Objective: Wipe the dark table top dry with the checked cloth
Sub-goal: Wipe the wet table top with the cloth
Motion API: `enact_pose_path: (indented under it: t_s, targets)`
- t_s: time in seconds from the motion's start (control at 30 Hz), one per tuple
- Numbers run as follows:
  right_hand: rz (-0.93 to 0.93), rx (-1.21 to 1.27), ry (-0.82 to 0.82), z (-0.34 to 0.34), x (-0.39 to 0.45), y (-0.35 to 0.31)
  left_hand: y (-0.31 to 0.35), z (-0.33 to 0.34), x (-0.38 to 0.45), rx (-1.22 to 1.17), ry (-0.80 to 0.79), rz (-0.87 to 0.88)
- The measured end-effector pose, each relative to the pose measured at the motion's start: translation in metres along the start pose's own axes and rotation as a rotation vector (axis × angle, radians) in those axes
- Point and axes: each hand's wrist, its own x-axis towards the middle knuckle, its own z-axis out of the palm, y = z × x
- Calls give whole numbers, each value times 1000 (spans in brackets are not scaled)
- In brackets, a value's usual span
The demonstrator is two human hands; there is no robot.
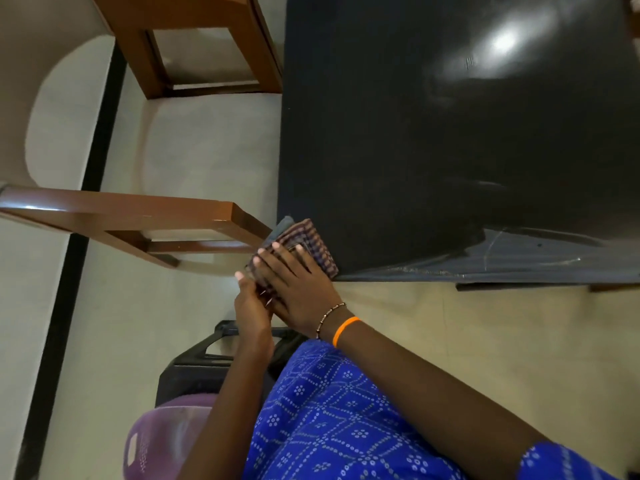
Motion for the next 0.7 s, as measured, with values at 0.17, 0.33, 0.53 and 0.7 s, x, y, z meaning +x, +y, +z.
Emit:
enact_pose_path:
  t_s: [0.17,0.33,0.53,0.7]
  targets:
    - [221,28,48,-3,-60,62,-9,16,-18,208,30,118]
    - [584,48,90,-18,-159,156,-17,30,-21,419,70,242]
    - [893,87,138,-30,-221,208,-20,29,-22,424,70,262]
    - [931,90,145,-19,-174,158,-15,27,-25,438,8,263]
